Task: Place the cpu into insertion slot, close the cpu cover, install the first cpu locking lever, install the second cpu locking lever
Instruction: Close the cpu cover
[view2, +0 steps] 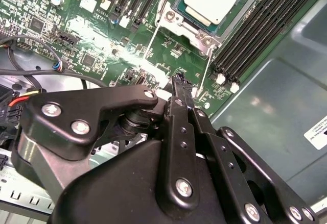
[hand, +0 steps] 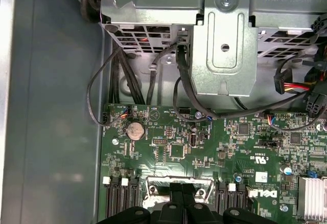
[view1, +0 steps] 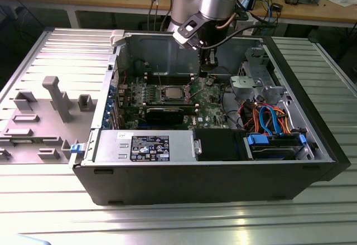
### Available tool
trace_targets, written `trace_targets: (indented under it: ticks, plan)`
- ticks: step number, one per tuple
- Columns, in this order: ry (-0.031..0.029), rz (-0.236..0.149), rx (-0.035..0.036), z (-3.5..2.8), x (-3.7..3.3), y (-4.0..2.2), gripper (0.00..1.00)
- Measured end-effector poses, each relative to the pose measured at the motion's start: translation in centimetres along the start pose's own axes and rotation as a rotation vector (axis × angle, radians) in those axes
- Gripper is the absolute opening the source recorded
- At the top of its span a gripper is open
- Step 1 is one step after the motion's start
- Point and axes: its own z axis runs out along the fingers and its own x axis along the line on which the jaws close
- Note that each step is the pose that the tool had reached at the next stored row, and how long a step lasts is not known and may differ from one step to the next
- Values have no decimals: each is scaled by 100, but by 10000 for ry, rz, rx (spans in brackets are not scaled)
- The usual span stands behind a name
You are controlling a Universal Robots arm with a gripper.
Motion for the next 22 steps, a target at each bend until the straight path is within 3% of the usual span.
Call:
trace_targets:
  ticks: [15,22]
  plan:
    - [0,-3,0,-1,-3,140,11]
    - [0,-4,1,-1,-3,149,11]
